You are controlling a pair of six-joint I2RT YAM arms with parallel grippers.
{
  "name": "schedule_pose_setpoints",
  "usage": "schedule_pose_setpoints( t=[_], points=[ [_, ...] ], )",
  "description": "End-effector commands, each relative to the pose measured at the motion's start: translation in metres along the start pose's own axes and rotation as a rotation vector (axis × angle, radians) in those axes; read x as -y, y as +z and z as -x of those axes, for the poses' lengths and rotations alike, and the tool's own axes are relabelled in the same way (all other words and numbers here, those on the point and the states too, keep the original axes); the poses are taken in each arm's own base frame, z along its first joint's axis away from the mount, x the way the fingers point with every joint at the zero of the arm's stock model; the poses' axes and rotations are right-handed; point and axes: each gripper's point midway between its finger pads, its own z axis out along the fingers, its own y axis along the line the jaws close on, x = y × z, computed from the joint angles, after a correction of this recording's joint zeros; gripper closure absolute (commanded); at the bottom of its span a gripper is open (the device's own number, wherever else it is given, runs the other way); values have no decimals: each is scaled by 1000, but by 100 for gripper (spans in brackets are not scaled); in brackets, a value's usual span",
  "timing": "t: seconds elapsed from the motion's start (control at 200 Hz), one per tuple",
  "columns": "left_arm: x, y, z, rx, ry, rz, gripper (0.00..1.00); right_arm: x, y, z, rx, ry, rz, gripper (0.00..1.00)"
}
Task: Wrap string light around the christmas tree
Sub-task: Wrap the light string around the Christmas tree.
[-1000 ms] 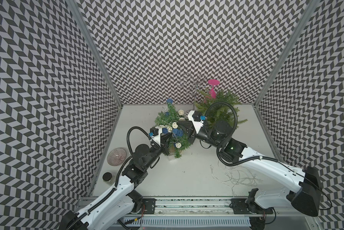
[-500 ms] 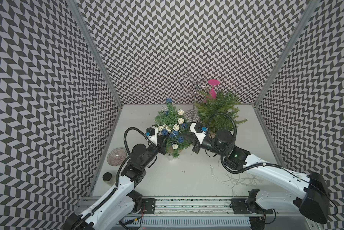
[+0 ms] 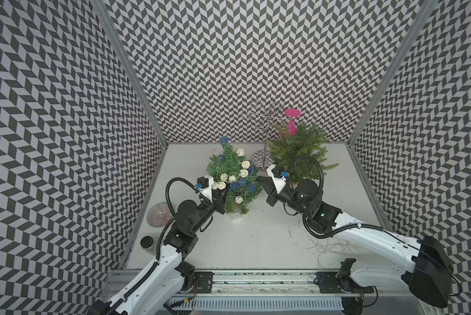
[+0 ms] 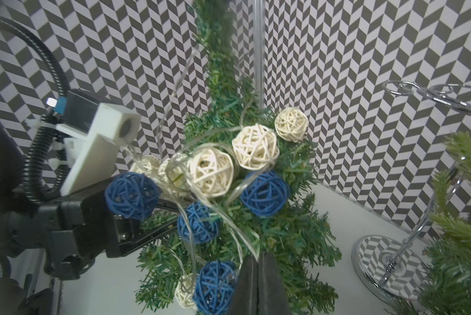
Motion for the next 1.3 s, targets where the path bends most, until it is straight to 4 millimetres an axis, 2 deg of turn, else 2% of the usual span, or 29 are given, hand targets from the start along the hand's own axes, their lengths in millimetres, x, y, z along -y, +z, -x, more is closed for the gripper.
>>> schedule_pose_setpoints(
  t=[0.0, 0.02, 0.19, 0.345, 0.441, 0.506, 0.576, 0.681, 0.761, 0.886, 1.001, 1.081, 1.146, 1.196, 1.292],
  points=[
    [-7, 1, -4, -28, -16, 28, 90, 17, -6, 25, 83, 50, -53, 98],
    [-6, 1, -5, -29, -17, 27, 89, 17, -6, 25, 83, 52, -50, 98],
    [-5, -3, -2, -3, -22, 20, 52, 8, -3, 26, 93, 42, 5, 94],
    [4, -8, 9, 15, -15, -13, 52, 6, 2, 25, 79, 46, 22, 90],
    [3, -17, 16, 25, -14, 12, 51, 17, 0, 23, 77, 62, -42, 90],
    [-1, -29, 26, 67, -21, 51, 43, 21, -2, 23, 84, 61, -55, 89],
    [-5, -38, 36, 102, -34, 74, 38, 21, -3, 23, 82, 63, -53, 89],
    [-9, -42, 41, 101, -38, 93, 30, 19, -3, 23, 81, 66, -41, 89],
    [-5, -45, 51, 124, -36, 76, 24, 20, -3, 22, 79, 67, -44, 88],
    [0, -54, 90, 196, -3, 93, 25, 20, -4, 24, 84, 69, -41, 86],
    [2, -55, 116, 240, 26, 109, 28, 19, -4, 23, 80, 63, -35, 82],
    [-12, -35, 124, 232, 59, 131, 28, 19, -4, 23, 81, 61, -36, 82],
    [-20, -13, 124, 163, 57, 77, 35, 19, -4, 23, 78, 62, -33, 82],
    [-18, -7, 131, 199, 52, 14, 37, 18, -5, 23, 78, 61, -27, 80],
    [-28, -3, 143, 217, 65, 70, 37, 18, -12, 27, 95, 64, -29, 79]
  ],
)
